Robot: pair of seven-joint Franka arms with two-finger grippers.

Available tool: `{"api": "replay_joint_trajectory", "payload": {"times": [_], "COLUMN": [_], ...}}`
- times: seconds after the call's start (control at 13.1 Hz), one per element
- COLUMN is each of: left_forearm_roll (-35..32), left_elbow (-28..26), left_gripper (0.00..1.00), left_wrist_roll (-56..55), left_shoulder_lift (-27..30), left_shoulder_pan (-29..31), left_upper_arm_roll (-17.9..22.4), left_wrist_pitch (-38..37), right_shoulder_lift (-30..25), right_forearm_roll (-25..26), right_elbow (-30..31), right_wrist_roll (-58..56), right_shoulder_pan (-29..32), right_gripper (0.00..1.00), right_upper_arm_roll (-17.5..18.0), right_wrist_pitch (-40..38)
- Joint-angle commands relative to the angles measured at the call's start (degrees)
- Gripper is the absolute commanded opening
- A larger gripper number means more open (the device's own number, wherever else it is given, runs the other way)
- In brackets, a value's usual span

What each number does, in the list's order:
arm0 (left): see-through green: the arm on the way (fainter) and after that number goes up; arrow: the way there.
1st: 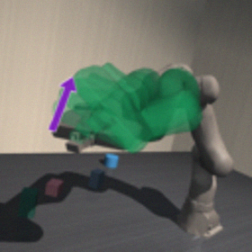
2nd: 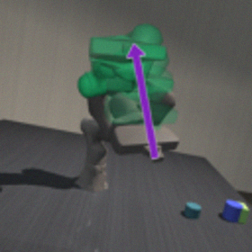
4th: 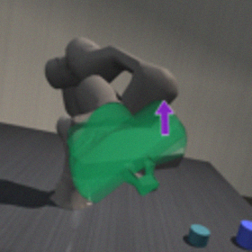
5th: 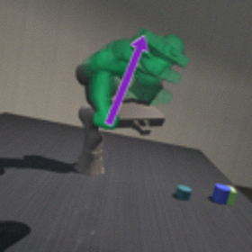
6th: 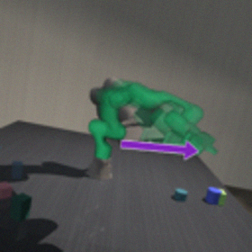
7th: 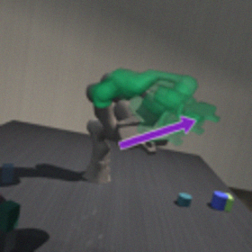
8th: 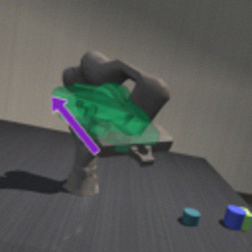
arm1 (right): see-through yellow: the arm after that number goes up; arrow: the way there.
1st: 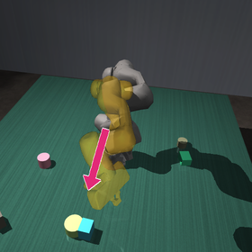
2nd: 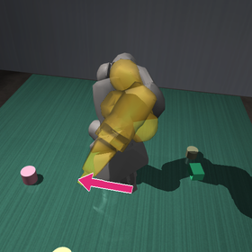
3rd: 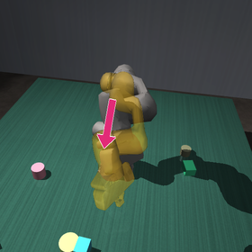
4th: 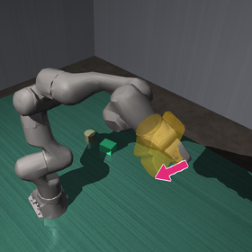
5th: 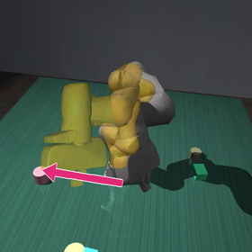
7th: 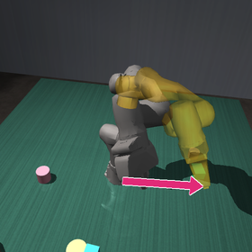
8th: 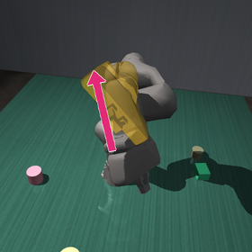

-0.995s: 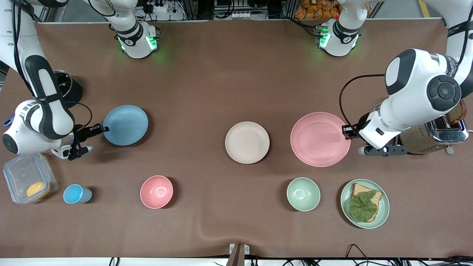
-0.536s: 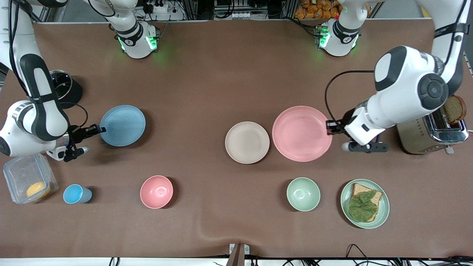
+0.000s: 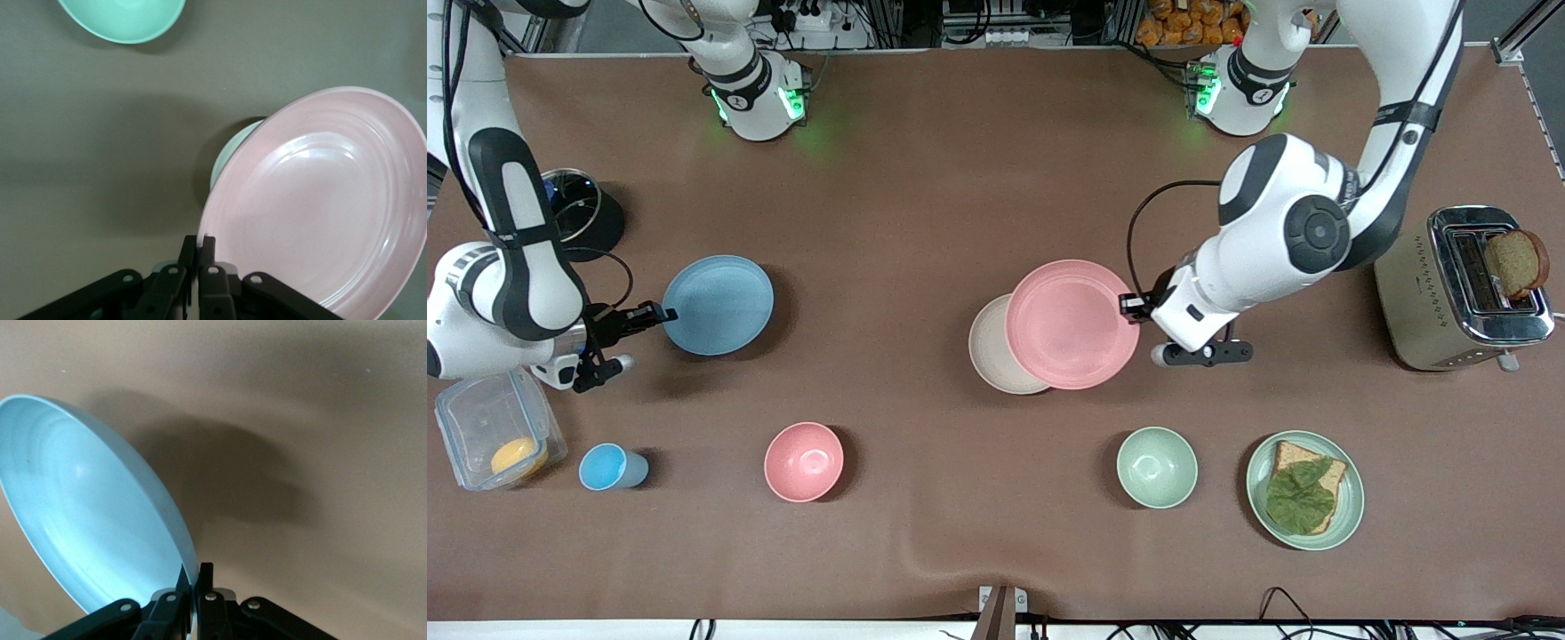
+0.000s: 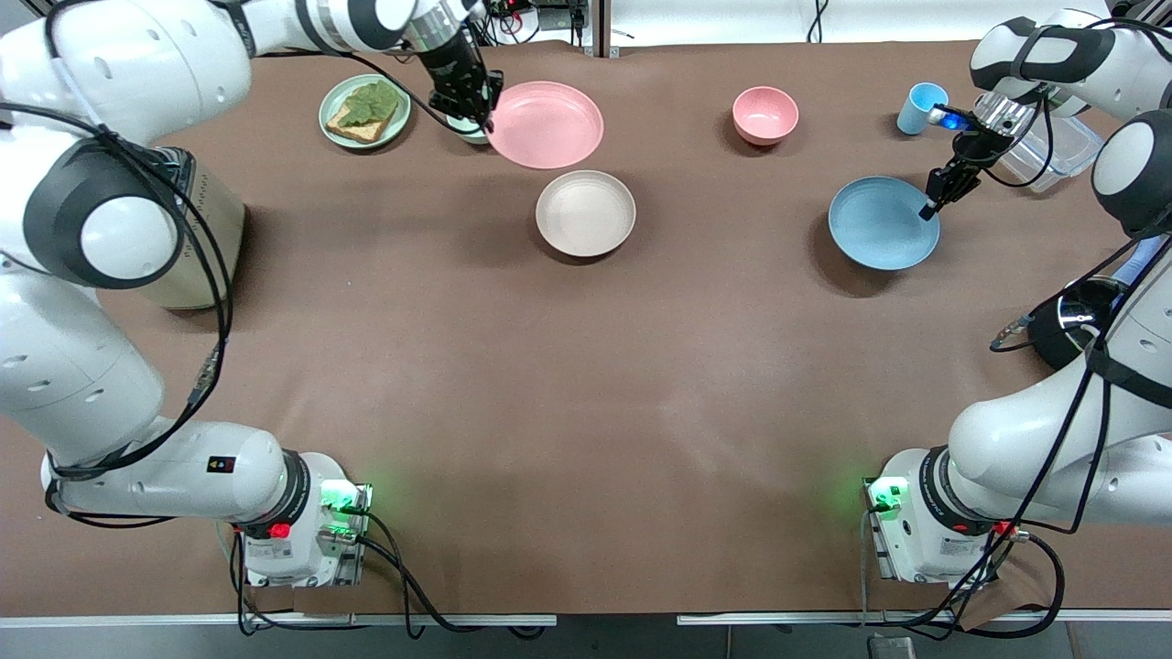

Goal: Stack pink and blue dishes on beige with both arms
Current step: 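Carry the pink plate with the left gripper onto the beige plate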

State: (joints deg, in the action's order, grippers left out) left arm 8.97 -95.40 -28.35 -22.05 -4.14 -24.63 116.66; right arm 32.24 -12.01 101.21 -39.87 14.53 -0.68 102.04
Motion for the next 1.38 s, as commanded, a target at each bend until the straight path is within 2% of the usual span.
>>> {"api": "replay_joint_trajectory", "payload": {"times": [0.0,0.46,0.92,1.3], "left_forearm_roll": [0.0,-4.8,-5.2,-8.5], "left_elbow": [2.5,0.9,-9.0,-11.3], "left_gripper": [0.00,0.00,0.00,0.00], "left_wrist_roll": [-4.3,-5.9,-6.5,-6.5], "left_shoulder_lift": [-2.9,-8.0,-8.8,-11.3], "left_shoulder_pan": [-3.2,-4.5,-6.0,-6.4], "left_upper_arm_roll": [0.4,0.4,0.5,0.5], "left_wrist_pitch": [4.0,6.6,17.5,21.1], "right_shoulder_lift": [0.9,0.9,0.9,0.8], "right_forearm_roll": [-0.7,-0.7,-0.7,-0.7], "right_elbow": [-1.9,-2.3,-2.6,-3.7], "right_wrist_roll": [0.2,0.3,1.5,3.2], "right_shoulder_pan": [0.7,0.5,0.1,-0.3], "right_gripper": [0.00,0.00,0.00,0.00], "right_upper_arm_roll": [0.3,0.3,0.3,0.5], "right_wrist_pitch": [-1.6,-1.8,-1.8,-3.4]}}
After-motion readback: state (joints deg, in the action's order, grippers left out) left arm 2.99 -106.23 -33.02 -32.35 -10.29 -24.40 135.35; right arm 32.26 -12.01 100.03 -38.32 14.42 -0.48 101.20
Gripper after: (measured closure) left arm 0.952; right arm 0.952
